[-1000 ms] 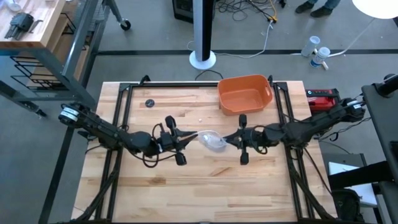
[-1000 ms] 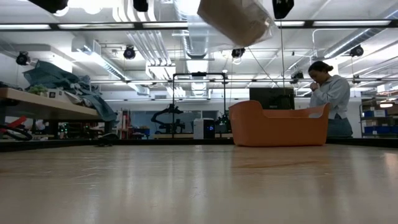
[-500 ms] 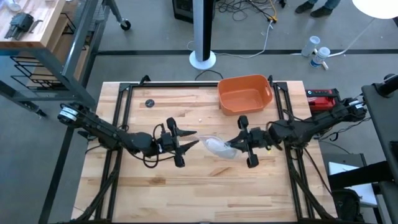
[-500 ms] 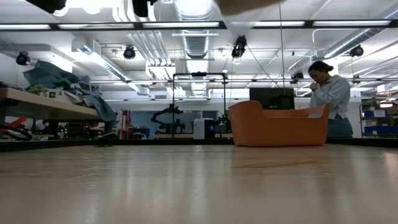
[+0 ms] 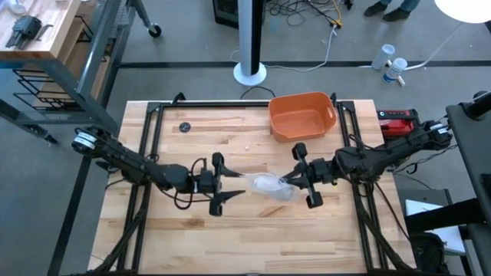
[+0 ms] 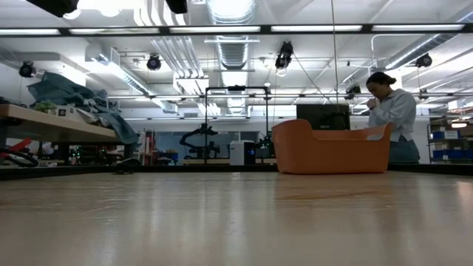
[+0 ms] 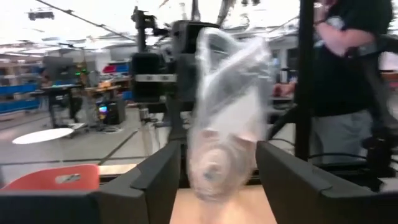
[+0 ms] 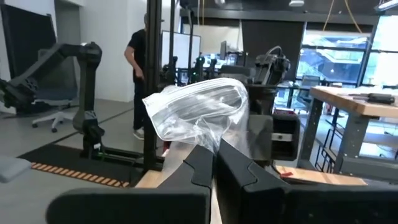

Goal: Roll bandage
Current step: Close the transparent zip bag

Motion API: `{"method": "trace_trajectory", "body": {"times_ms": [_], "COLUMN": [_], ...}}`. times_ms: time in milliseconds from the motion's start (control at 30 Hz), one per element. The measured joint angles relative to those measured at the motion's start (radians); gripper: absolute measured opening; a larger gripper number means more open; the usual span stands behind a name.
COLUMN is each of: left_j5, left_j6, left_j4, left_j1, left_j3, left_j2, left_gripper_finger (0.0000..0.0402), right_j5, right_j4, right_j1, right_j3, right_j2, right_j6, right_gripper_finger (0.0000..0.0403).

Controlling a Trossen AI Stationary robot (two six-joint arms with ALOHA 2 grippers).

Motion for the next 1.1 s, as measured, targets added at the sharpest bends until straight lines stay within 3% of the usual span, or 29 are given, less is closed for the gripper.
{"method": "trace_trajectory", "body": {"times_ms": [333,533,667,767,1100], "left_j5": [-0.005,0.08,0.123,0.119,0.116], "left_j6": [-0.019,-0.007,0.08,0.12,0.119], "left_j4": [0.009,0.02,0.019,0.015,-0.018], "left_j1": [0.018,0.019,0.02,0.02,0.021], "left_j3": [0.005,0.05,0.1,0.133,0.143], "left_j2": [0.001,0.048,0.095,0.108,0.111], "left_gripper_finger": [0.0191,0.0205,0.0202,0.0177,0.0032], "right_j5": [-0.025,0.001,0.045,0.047,0.036], "right_j4": [0.028,0.075,0.079,0.073,0.07], "right_j1": [0.0,0.0,0.0,0.0,0.02], "right_j3": [0.0,0.0,0.0,0.0,-0.004], "right_j2": [0.025,0.066,0.083,0.092,0.1], "right_j6": [-0.011,-0.028,-0.028,-0.025,-0.018], "right_gripper_finger": [0.0,0.0,0.0,0.0,0.0]}}
